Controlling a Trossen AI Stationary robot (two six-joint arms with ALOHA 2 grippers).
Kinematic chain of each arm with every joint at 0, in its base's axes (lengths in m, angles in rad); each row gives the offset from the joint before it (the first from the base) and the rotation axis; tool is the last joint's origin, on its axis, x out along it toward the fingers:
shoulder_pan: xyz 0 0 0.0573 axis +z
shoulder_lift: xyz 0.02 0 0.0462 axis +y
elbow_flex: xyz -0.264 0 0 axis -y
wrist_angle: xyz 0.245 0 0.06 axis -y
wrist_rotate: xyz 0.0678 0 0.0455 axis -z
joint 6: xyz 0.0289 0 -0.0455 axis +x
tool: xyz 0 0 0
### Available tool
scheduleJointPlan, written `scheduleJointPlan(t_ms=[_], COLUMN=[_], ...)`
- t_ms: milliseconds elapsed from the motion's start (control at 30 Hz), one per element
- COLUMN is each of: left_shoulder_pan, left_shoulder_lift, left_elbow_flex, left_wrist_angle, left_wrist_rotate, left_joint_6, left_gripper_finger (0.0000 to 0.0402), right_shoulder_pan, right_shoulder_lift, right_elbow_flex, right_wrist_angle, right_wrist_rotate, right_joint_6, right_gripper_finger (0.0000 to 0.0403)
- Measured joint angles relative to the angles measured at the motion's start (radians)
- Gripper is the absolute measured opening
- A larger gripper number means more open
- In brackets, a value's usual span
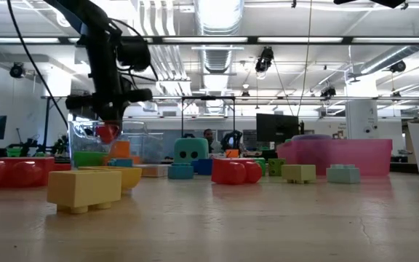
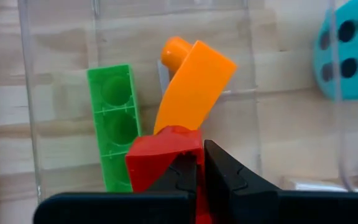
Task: Pick & Place Toys
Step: Put the red game piece into the transparent bin
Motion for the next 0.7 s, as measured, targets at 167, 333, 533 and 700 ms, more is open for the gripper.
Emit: scheduleJointPlan(t_ms=[167, 333, 533, 700], left_shoulder_pan=[0.001, 0.001, 0.001, 0.001], left_shoulder_lift=[0.050, 0.087, 0.120, 0.127], left_elbow_flex=[-0.002, -0.003, -0.003, -0.002], left_wrist_angle=[-0.004, -0.008, -0.020, -0.027], left_wrist_rotate=[0.006, 0.018, 0.030, 0.030], left_joint_6=[0.000, 0.004, 0.016, 0.030], left_gripper_finger=[0.0009, 0.0009, 0.0009, 0.0009], right_shoulder_pan=[0.000, 0.000, 0.000, 0.000], right_shoulder_lift=[0.000, 0.000, 0.000, 0.000], right_elbow_flex=[0.000, 0.000, 0.000, -0.004], right_wrist_angle=[-0.001, -0.001, -0.001, -0.002], right_wrist_rotate=[0.000, 0.000, 0.000, 0.000], right_joint_6=[0.001, 0.003, 0.003, 0.003], right_gripper_finger=[0.0384, 0.0384, 0.0384, 0.0384])
